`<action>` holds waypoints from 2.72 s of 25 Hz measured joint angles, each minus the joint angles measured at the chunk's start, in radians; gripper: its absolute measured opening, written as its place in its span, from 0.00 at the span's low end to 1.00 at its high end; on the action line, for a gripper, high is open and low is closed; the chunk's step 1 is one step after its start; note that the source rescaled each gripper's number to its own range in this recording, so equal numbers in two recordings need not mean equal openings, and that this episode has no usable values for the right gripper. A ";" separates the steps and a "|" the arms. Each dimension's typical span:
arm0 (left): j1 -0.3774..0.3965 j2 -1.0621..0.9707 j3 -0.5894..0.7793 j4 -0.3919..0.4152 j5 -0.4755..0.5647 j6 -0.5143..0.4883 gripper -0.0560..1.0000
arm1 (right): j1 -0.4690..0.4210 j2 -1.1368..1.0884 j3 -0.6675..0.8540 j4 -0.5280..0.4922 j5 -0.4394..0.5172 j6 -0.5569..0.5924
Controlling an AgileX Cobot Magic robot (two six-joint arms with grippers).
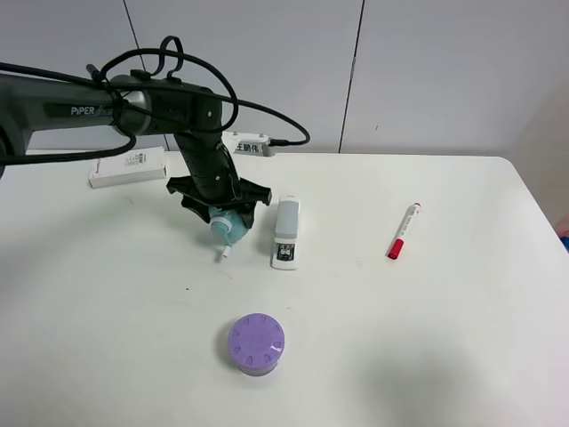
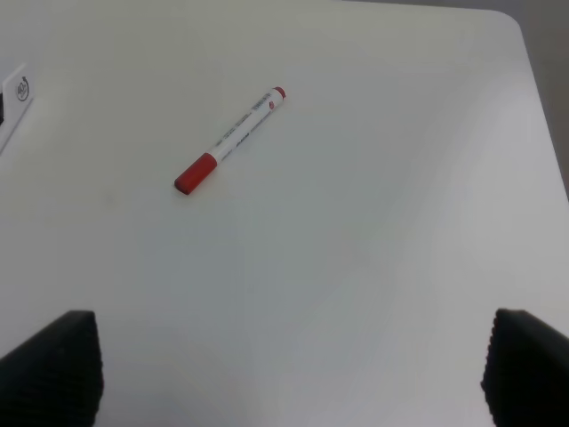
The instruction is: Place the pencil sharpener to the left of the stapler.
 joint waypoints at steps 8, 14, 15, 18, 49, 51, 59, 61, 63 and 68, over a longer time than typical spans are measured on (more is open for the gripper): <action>0.000 0.028 0.000 -0.008 -0.019 0.000 0.08 | 0.000 0.000 0.000 0.000 0.000 0.000; 0.000 0.033 0.000 -0.010 -0.045 0.000 0.08 | 0.000 0.000 0.000 0.000 0.000 0.000; 0.000 0.033 0.000 -0.010 -0.048 0.000 0.08 | 0.000 0.000 0.000 0.000 0.000 0.000; 0.000 0.033 0.000 -0.011 -0.049 0.004 0.08 | 0.000 0.000 0.000 0.000 0.000 0.000; 0.195 -0.313 -0.008 0.062 0.252 0.231 0.99 | 0.000 0.000 0.000 0.000 0.000 0.000; 0.234 -0.363 -0.008 0.110 0.281 0.231 0.99 | 0.000 0.000 0.000 0.000 0.000 0.000; 0.364 -0.721 -0.008 0.168 0.351 0.207 0.99 | 0.000 0.000 0.000 0.000 0.000 0.000; 0.412 -0.823 -0.008 0.184 0.355 0.206 0.99 | 0.000 0.000 0.000 0.000 0.000 0.000; 0.462 -0.904 -0.006 0.196 0.368 0.205 0.99 | 0.000 0.000 0.000 0.000 0.000 0.000; 0.543 -1.129 0.116 0.202 0.370 0.201 0.99 | 0.000 0.000 0.000 0.000 0.000 0.000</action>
